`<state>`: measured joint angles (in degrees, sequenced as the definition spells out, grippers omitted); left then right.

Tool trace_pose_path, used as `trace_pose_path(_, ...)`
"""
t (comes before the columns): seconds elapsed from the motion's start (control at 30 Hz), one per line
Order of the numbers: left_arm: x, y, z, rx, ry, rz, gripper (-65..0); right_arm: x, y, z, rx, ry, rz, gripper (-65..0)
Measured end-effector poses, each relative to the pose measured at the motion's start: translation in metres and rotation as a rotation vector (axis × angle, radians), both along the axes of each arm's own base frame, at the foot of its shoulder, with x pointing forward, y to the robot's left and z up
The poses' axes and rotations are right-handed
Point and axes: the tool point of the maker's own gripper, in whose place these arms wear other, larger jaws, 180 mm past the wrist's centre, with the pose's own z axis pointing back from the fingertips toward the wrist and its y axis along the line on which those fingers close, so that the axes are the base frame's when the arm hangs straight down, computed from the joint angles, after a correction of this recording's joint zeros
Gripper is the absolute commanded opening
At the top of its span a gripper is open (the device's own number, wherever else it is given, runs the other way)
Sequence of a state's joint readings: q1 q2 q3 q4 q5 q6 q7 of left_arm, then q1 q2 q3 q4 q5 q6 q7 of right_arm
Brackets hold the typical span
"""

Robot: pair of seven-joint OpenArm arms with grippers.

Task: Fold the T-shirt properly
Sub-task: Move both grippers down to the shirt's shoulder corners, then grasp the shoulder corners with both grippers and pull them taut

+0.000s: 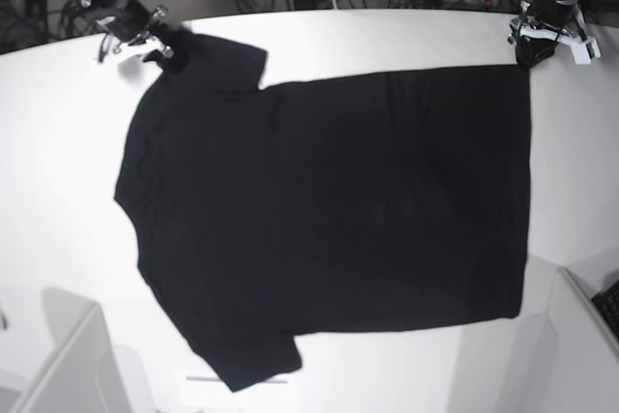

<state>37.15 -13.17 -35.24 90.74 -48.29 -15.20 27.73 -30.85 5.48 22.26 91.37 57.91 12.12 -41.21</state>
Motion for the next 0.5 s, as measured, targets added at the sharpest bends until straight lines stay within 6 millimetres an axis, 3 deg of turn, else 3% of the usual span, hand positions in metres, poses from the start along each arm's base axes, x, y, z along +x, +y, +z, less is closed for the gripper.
trace_pose_path(0.23,0.028,-0.013,-0.007,-0.078,-0.028,0.003,-38.3,0.003,0.001,0.001,0.001,-0.003,0.007,-65.0)
trace_pose_path(0.43,0.030,-0.015,-0.009,-0.086,-0.036,0.005,-39.2,0.004,-0.001,0.001,-0.008,-0.003,0.016,-65.0)
trace_pose_path(0.5,0.029,-0.015,-0.009,-0.086,-0.035,0.005,-47.2,0.004,-0.001,0.001,-0.008,-0.001,0.021,-65.0)
